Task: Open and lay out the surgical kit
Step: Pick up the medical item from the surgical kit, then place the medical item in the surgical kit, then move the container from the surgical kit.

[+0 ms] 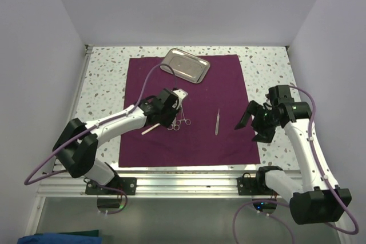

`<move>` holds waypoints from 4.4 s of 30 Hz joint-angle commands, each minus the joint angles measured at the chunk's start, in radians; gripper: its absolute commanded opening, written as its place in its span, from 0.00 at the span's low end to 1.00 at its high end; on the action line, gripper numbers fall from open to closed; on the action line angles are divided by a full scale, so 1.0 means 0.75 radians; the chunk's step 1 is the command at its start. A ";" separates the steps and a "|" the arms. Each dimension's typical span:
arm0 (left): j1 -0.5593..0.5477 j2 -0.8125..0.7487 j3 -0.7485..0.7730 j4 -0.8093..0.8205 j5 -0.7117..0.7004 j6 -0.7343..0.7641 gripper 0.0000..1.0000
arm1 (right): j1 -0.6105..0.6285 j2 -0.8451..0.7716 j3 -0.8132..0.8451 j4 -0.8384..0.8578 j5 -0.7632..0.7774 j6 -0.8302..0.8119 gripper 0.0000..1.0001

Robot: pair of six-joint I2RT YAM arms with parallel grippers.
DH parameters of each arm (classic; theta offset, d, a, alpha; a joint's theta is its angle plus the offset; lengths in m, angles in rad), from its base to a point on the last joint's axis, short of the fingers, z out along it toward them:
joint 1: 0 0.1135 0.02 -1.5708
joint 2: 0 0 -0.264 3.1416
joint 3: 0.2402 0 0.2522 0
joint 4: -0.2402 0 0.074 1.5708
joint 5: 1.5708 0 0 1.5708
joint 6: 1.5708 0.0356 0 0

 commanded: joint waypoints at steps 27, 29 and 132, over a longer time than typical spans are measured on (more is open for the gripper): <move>0.219 0.152 0.016 0.097 0.210 0.170 0.32 | 0.004 0.082 0.017 0.059 0.046 -0.010 0.87; 0.219 0.154 0.016 0.093 0.210 0.170 0.31 | 0.004 0.086 0.015 0.063 0.048 -0.012 0.87; 0.675 1.219 1.586 0.013 0.185 -0.392 0.62 | 0.331 1.101 1.006 0.280 0.175 0.061 0.55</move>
